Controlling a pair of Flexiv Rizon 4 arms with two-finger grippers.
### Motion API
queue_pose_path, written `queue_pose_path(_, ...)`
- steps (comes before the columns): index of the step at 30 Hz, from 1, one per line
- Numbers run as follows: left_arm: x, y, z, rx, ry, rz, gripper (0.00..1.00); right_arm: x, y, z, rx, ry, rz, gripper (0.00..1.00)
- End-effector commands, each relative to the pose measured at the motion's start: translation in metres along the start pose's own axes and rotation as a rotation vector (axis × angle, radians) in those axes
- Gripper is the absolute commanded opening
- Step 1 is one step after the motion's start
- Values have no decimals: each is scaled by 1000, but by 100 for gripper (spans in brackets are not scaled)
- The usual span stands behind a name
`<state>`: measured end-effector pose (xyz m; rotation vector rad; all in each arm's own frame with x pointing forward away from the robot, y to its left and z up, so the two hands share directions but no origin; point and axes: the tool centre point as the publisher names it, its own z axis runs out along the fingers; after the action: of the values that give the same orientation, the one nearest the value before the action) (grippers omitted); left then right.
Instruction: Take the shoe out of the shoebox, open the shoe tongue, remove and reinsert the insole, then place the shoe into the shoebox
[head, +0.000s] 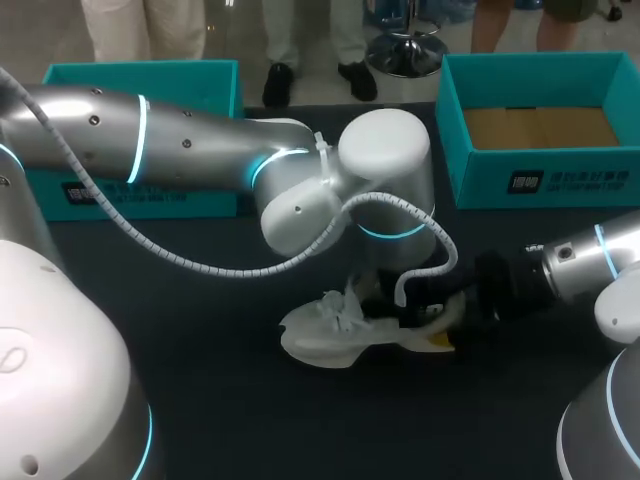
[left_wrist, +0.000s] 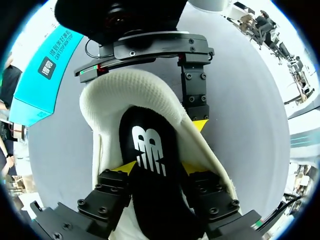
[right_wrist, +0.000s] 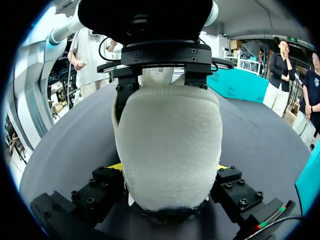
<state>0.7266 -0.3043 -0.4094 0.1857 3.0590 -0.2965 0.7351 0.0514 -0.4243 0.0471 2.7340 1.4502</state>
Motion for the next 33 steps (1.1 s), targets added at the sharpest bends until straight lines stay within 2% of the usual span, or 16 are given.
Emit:
queue_pose_path(1, 5, 2, 23, -7, -82, -7, 75, -2, 4, 0, 4, -1, 1, 0)
queue_pose_path(11, -11, 6, 25, -23, -139, -28, 63, -2, 4, 0, 4, -1, 1, 0)
queue_pose_path(13, -13, 7, 25, -21, -141, -32, 58, -2, 4, 0, 4, -1, 1, 0)
queue_pose_path(15, -14, 7, 25, -20, -141, -36, 49, -2, 4, 0, 4, -1, 1, 0)
queue_pose_path(29, -17, 8, 25, -12, -169, -50, 42, -2, 4, 0, 4, -1, 1, 0)
queue_pose_path(31, -17, 8, 25, -13, -169, -50, 37, -2, 4, 0, 4, -1, 1, 0)
queue_pose_path(33, -18, 7, 25, -14, -167, -52, 25, -2, 4, 0, 4, -1, 1, 0)
